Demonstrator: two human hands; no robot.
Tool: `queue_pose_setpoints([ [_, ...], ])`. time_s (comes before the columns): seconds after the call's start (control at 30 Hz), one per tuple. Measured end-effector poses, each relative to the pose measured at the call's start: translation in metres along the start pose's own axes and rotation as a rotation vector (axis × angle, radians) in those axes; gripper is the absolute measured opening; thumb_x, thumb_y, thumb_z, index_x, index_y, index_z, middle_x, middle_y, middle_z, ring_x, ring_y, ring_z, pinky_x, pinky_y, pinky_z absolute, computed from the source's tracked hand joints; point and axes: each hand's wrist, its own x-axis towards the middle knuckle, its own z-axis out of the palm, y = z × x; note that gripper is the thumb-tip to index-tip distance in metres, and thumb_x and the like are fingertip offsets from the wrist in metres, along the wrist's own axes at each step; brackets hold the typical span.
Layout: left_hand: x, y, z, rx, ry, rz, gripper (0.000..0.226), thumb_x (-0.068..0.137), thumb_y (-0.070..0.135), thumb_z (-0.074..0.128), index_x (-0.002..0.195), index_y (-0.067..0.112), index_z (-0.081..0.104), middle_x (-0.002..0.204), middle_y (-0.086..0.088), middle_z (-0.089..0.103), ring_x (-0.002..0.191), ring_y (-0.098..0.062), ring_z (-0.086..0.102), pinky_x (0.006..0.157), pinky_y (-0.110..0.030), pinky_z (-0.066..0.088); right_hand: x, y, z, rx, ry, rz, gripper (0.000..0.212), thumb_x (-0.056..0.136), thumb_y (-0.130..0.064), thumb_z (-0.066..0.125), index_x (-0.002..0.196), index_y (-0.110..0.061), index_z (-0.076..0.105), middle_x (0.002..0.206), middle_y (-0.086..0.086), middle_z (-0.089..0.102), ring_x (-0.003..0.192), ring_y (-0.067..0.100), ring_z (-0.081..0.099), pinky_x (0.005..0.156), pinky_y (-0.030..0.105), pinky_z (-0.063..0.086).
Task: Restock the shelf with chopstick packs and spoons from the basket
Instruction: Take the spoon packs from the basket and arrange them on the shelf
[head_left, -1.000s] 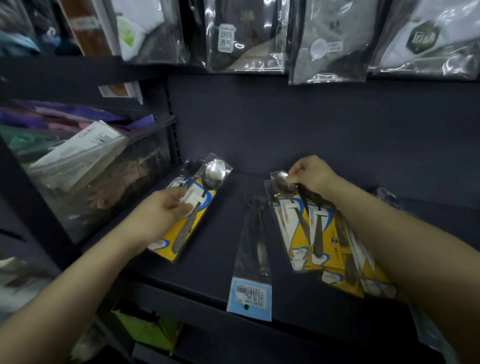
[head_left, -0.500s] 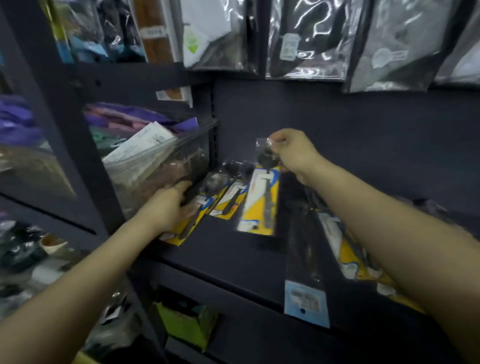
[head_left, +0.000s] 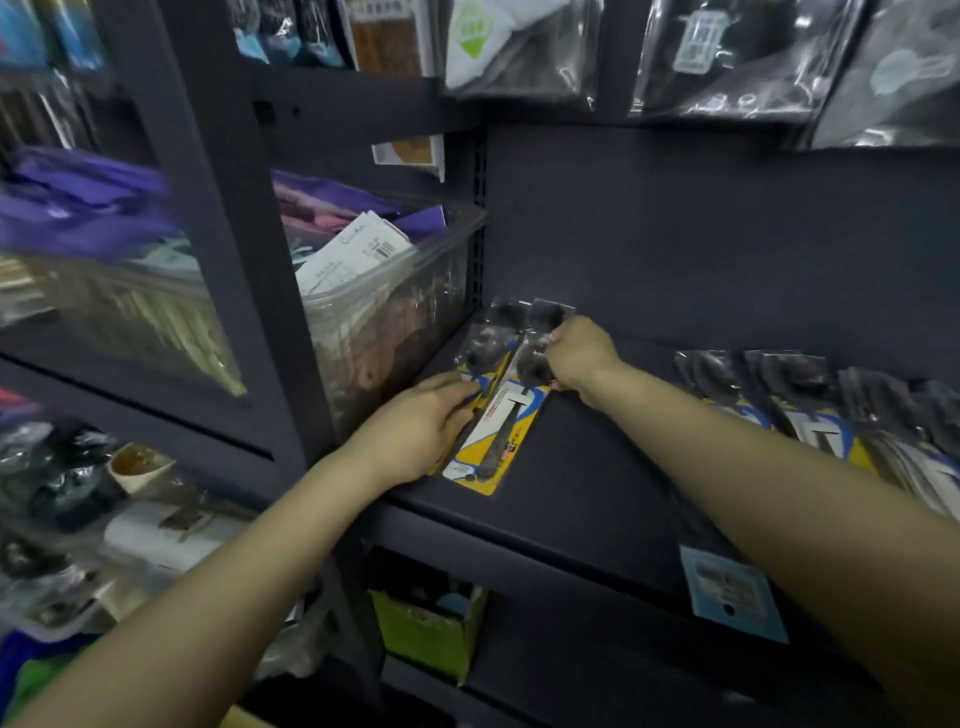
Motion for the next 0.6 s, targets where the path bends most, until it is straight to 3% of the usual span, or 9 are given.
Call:
queue_pose_setpoints([
  [0.07,0.000,0.000,-0.002,-0.015,-0.015,0.021,0.043,0.095,0.019,0.044,0.137,0.014,0.040,0.149,-0.005,0.035,0.137,-0.016,0.031,0.110,-0.020,0.022,-0.004,0.001,0.001,-0.043,-0.011,-0.024,0.012,0.085,-0.006,0.052,0.096,-0.003,0.057,0.108,0.022,0.064,0.094,0.036,0.065,0.068,0.036,0.054],
  [0.1,-0.001,0.001,-0.002,-0.030,-0.019,0.039,0.043,0.094,0.017,0.045,0.137,0.014,0.041,0.148,-0.005,0.036,0.137,-0.016,0.032,0.109,-0.019,0.021,-0.007,0.000,0.001,-0.064,-0.020,-0.039,0.019,0.085,-0.012,0.057,0.102,-0.003,0.055,0.116,0.022,0.060,0.099,0.036,0.063,0.076,0.038,0.055],
  [0.2,-0.004,0.005,-0.003,-0.076,0.014,0.049,0.042,0.095,0.018,0.043,0.137,0.013,0.040,0.149,-0.006,0.034,0.138,-0.017,0.029,0.106,-0.014,0.016,-0.029,-0.003,-0.008,-0.154,-0.063,-0.129,0.066,0.084,-0.030,0.063,0.137,-0.007,0.033,0.143,0.015,0.027,0.126,0.035,0.041,0.105,0.036,0.038],
  [0.27,-0.007,0.009,-0.003,-0.096,0.026,0.028,0.046,0.096,0.031,0.039,0.138,0.013,0.037,0.151,-0.007,0.030,0.140,-0.017,0.024,0.109,-0.019,0.016,-0.052,0.001,-0.015,-0.237,-0.076,-0.239,0.078,0.083,-0.035,0.063,0.144,-0.010,0.022,0.149,0.014,0.017,0.135,0.035,0.028,0.112,0.036,0.028],
  [0.33,-0.010,0.016,-0.001,-0.159,-0.018,0.027,0.054,0.093,0.045,0.037,0.140,0.019,0.035,0.152,-0.005,0.028,0.141,-0.016,0.021,0.112,-0.028,0.021,-0.072,0.007,-0.018,-0.325,-0.165,-0.285,0.076,0.082,-0.038,0.064,0.142,-0.011,0.025,0.147,0.015,0.028,0.136,0.034,0.030,0.112,0.036,0.030],
  [0.4,-0.012,0.022,0.002,-0.064,-0.092,0.056,0.063,0.087,0.056,0.039,0.143,0.027,0.028,0.155,-0.006,0.020,0.144,-0.017,0.012,0.117,-0.030,0.015,-0.085,0.010,-0.020,-0.423,-0.270,-0.276,0.074,0.084,-0.041,0.060,0.142,-0.010,0.026,0.145,0.016,0.035,0.135,0.032,0.032,0.111,0.036,0.032],
  [0.5,-0.014,0.022,0.007,0.095,-0.131,0.108,0.069,0.083,0.061,0.040,0.143,0.030,0.024,0.157,-0.007,0.009,0.145,-0.021,0.005,0.118,-0.033,0.011,-0.095,0.006,-0.018,-0.484,-0.295,-0.286,0.069,0.089,-0.045,0.051,0.145,-0.012,0.025,0.149,0.013,0.031,0.138,0.030,0.028,0.112,0.038,0.029],
  [0.6,-0.015,0.020,0.004,0.022,-0.103,0.127,0.067,0.082,0.056,0.042,0.140,0.024,0.034,0.157,-0.005,0.012,0.144,-0.019,0.009,0.116,-0.027,0.012,-0.096,0.007,-0.013,-0.563,-0.281,-0.309,0.060,0.093,-0.048,0.038,0.146,-0.022,0.027,0.154,0.007,0.026,0.141,0.029,0.023,0.114,0.040,0.024],
])
